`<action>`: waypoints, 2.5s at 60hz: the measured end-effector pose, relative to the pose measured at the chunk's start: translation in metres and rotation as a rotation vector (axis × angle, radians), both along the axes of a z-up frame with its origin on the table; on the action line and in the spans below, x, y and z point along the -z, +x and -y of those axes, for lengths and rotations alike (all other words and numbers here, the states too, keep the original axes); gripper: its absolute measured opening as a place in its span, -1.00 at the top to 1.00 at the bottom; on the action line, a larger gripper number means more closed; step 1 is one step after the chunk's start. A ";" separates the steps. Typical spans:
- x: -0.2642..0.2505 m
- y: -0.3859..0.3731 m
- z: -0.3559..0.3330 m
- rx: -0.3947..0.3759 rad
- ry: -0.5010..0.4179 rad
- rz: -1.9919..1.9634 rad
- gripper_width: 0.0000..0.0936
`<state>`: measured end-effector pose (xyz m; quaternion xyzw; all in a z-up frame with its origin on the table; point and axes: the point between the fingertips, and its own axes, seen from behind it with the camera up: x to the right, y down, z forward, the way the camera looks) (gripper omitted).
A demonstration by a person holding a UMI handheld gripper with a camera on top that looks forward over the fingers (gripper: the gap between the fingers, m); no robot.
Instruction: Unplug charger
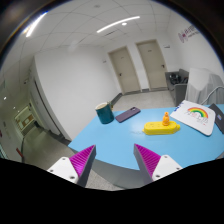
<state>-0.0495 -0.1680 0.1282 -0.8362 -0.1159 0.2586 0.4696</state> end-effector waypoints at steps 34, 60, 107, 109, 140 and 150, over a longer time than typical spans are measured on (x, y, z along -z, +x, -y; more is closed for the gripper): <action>0.086 0.127 -0.215 0.397 -0.017 0.190 -0.64; 0.107 0.131 -0.272 0.425 0.091 0.286 0.85; 0.098 0.251 -0.207 0.508 -0.158 0.446 0.89; 0.108 0.249 -0.204 0.497 -0.181 0.443 0.88; 0.109 0.250 -0.197 0.484 -0.177 0.319 -0.19; 0.062 0.251 -0.155 0.455 -0.087 0.242 -0.68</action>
